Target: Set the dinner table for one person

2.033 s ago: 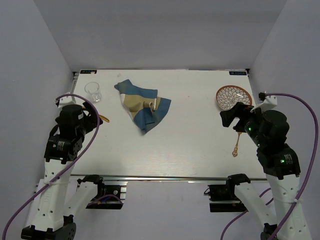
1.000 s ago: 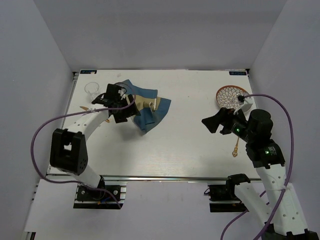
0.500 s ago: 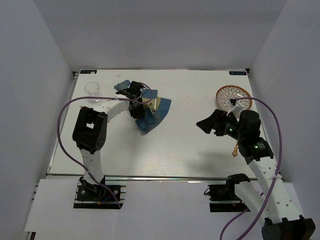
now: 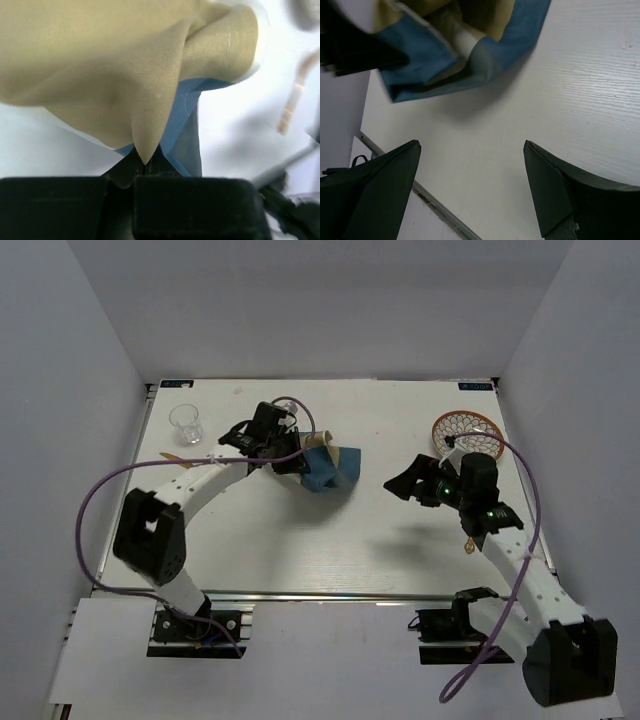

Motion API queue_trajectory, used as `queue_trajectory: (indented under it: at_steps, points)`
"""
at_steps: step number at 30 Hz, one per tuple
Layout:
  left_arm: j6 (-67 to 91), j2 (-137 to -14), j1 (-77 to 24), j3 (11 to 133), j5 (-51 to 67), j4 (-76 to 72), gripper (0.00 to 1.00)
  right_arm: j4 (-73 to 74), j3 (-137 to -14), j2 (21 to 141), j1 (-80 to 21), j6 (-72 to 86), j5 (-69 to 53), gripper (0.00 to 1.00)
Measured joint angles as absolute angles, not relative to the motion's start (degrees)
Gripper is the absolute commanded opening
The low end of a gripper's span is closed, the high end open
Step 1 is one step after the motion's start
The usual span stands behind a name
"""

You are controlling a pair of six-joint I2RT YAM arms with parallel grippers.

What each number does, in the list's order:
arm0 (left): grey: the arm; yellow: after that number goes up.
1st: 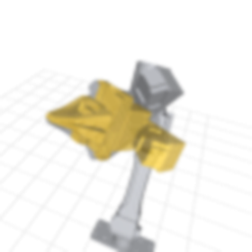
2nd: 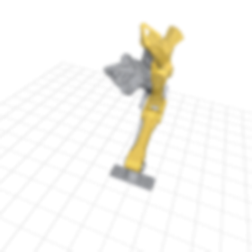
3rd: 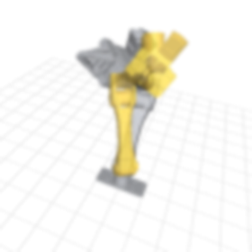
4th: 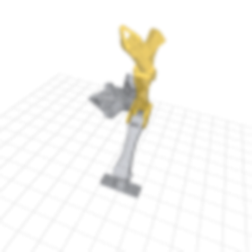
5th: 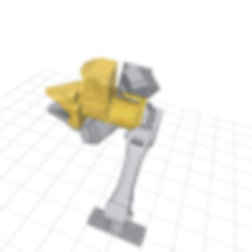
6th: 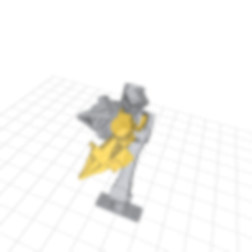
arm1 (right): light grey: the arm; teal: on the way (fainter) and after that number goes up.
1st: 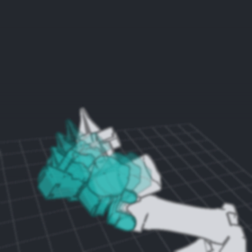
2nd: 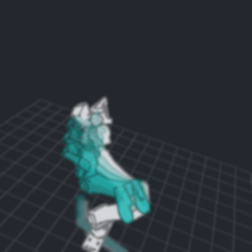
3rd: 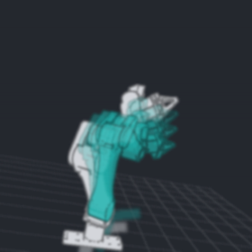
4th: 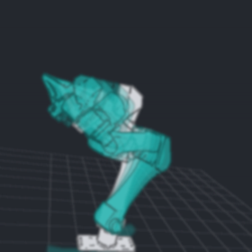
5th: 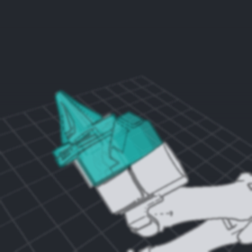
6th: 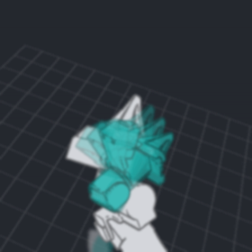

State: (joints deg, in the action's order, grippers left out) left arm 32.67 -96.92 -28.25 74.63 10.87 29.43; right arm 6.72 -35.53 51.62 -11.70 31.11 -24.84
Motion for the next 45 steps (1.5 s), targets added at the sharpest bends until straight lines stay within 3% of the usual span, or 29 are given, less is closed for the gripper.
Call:
queue_trajectory:
  at_steps: [3, 6, 7, 9, 10, 14, 20, 27, 31, 32, 33, 35, 45]
  points:
    - [33.63, -87.99, -28.84, 69.28, 12.73, 27.07, 0.01, 3.18, -35.46, 58.46, -11.7, 31.05, -24.12, 0.89]
    - [34.5, -81.52, -28.84, 64.82, 12.29, 26.68, 0.3, 0.97, -36.71, 66.3, -11.7, 31.07, -22.79, 0.89]
    - [34.98, -79.85, -28.84, 63.2, 11.68, 26.72, 0.48, 0.64, -37.54, 68.77, -11.7, 31.09, -22.35, 0.89]
    - [35.64, -77.41, -28.84, 60.34, 10.35, 27.49, 0.7, -0.23, -39.53, 74.0, -11.7, 31.4, -21.65, 0.89]
    - [36.45, -76.12, -28.84, 58.54, 9.37, 27.4, 0.78, -0.6, -40.32, 76.03, -11.81, 31.77, -21.34, 0.89]
    - [40.84, -69.3, -28.84, 50.13, 2.92, 30.61, 0.88, -1.37, -40.82, 80.25, -13.3, 33.69, -19.51, 0.89]
    - [45.78, -58.85, -28.75, 45.36, -2.87, 35.42, 0.92, -1.93, -40.75, 82.46, -18.72, 33.95, -16.69, 0.87]
    - [44.99, -57.23, -28.84, 45.6, 1.06, 35.55, 0.92, -1.06, -46.72, 93.89, -22.85, 33.67, -12.05, 0.76]
    - [42.96, -58.89, -30.24, 48.69, 3.81, 36.47, 0.9, -1.5, -49.43, 97.06, -24.18, 33.91, -8.34, 0.47]
    - [42.46, -60.07, -30.89, 50.15, 3.92, 37.04, 0.89, -1.52, -49.93, 97.73, -24.38, 33.95, -7.51, 0.38]
    - [41.98, -61.65, -31.75, 52.07, 3.9, 37.63, 0.88, -1.52, -50.43, 98.48, -24.53, 34.0, -6.98, 0.19]
    - [41.34, -65.14, -33.98, 55.31, 3.36, 38.28, 0.88, -1.61, -51.48, 100.2, -24.75, 34.37, -5.93, 0.03]
    - [42.37, -78.46, -47.64, 61.65, -4.47, 42.5, 0.87, -6.04, -47.99, 98.7, -24.95, 36.93, -4.75, 0.0]
